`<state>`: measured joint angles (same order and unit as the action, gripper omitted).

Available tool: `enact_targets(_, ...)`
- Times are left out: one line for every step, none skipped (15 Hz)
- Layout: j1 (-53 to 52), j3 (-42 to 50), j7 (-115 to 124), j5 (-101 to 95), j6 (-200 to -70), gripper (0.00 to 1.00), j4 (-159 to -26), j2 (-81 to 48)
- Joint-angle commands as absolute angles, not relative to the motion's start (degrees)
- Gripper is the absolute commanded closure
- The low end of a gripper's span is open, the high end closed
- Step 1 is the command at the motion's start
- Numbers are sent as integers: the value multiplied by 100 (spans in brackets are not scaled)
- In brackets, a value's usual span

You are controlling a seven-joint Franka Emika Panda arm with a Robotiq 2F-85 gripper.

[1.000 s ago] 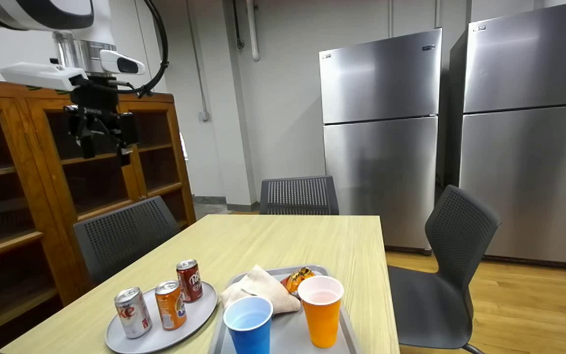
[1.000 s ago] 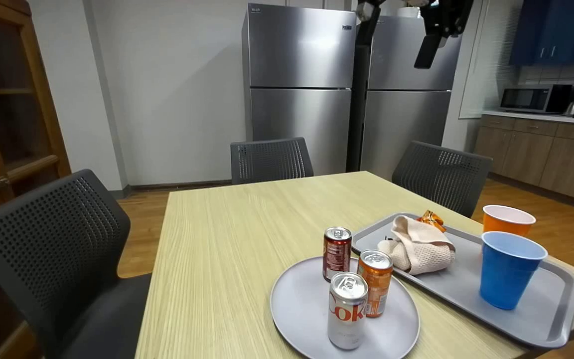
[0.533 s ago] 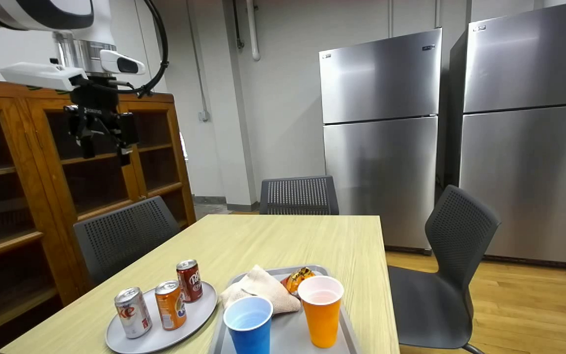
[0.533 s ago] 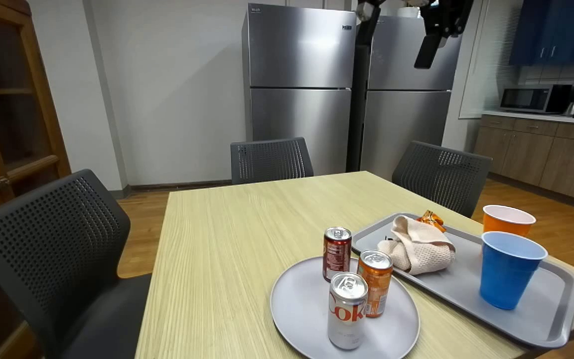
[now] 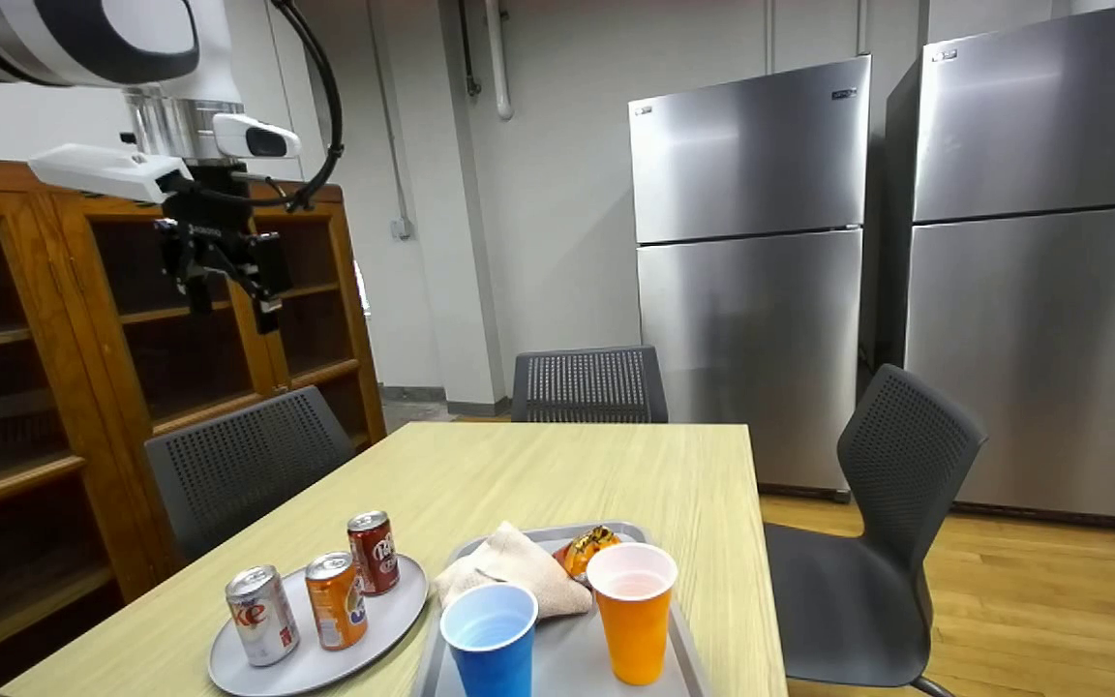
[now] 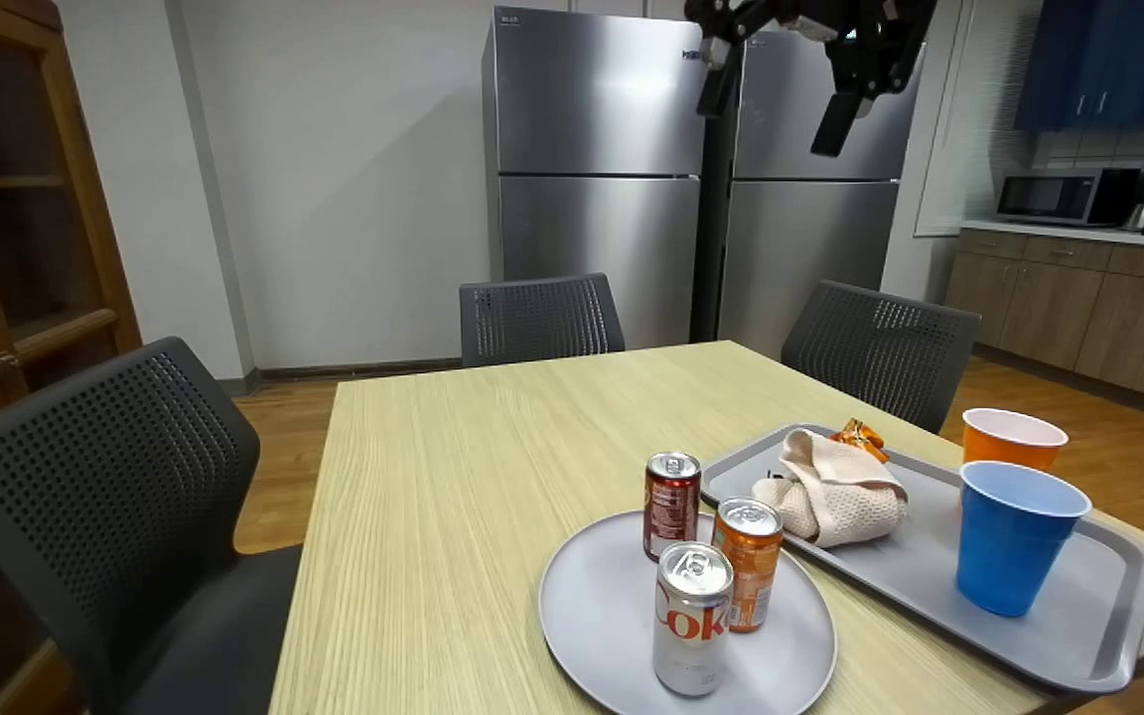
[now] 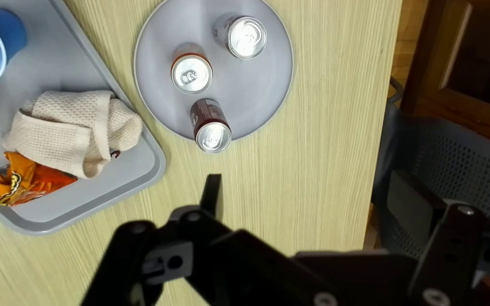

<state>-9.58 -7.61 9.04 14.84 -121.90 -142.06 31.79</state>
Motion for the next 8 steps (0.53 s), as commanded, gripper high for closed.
enact_targets(-730,-920,1259,1335,-12830,0,-14306,2956)
enact_targets(-700,-917,1317,1303,-12978,0,-14322,2883)
enact_targets(-662,-915,1383,1266,-13130,0,-14336,2801)
enact_targets(-622,-913,1439,1219,-13276,0,-14348,2707)
enact_targets(-569,-914,1495,1153,-13421,0,-14346,2591)
enact_targets(-527,-911,1572,1098,-13511,0,-14333,2498)
enact_targets(-476,-925,1671,1019,-13648,0,-14332,2398)
enact_targets(-428,-929,1757,940,-13763,0,-14323,2284)
